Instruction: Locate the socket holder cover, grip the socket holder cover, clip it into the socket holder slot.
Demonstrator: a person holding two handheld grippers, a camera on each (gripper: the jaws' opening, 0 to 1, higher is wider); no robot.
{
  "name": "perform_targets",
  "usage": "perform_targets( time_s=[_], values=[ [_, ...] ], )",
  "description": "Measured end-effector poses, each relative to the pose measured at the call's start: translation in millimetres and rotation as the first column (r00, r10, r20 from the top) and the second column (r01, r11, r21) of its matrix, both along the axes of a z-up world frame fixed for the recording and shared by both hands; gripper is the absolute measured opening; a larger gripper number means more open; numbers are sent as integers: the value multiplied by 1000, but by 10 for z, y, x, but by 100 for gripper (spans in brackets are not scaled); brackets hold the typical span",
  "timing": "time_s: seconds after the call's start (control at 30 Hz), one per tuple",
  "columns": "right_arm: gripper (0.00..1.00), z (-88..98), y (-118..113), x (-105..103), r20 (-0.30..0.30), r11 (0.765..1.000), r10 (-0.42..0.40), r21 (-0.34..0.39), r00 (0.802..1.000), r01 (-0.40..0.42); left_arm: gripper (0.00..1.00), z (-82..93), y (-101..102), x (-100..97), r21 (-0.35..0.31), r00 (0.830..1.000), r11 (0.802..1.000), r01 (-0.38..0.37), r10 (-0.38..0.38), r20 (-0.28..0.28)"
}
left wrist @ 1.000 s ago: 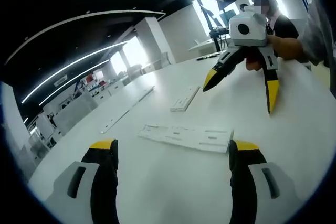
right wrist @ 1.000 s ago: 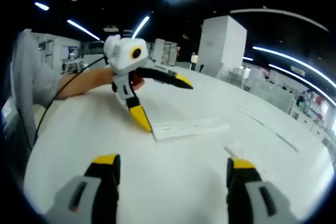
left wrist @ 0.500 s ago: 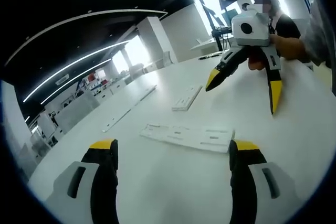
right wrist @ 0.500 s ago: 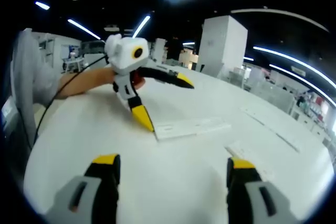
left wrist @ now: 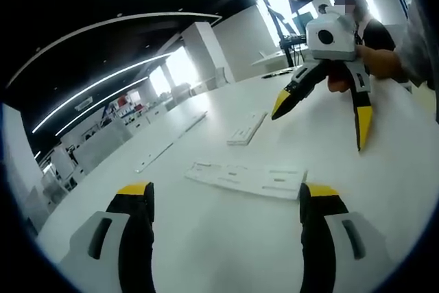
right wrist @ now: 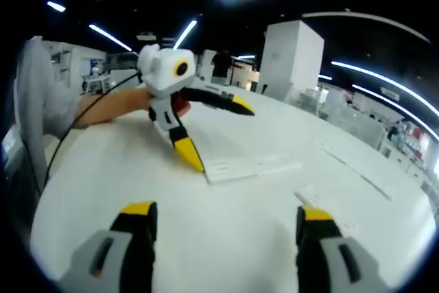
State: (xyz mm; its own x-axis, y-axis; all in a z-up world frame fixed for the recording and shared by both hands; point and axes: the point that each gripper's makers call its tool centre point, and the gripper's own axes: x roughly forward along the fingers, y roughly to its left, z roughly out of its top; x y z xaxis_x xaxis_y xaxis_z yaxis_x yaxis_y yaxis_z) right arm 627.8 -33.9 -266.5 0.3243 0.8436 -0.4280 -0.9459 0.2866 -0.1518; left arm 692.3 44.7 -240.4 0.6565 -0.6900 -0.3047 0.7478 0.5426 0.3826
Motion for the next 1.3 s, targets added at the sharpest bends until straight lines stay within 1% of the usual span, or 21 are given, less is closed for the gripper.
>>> perform_targets(
  time_s=[0.67, 1.0, 1.3],
  values=[
    [84, -28, 7, -42, 4, 1000, 5, -7, 1000, -5, 86, 8, -3, 35, -3, 1000, 1000, -15, 15, 19],
    [84, -28, 2, -48, 7, 1000, 4, -9, 1000, -4, 85, 18, 26, 66, -3, 999, 999, -36, 36, 30],
    [84, -26, 3, -50, 7, 1000, 4, -10, 1000, -4, 85, 17, 24, 69, -3, 999, 999, -36, 36, 28]
  ],
)
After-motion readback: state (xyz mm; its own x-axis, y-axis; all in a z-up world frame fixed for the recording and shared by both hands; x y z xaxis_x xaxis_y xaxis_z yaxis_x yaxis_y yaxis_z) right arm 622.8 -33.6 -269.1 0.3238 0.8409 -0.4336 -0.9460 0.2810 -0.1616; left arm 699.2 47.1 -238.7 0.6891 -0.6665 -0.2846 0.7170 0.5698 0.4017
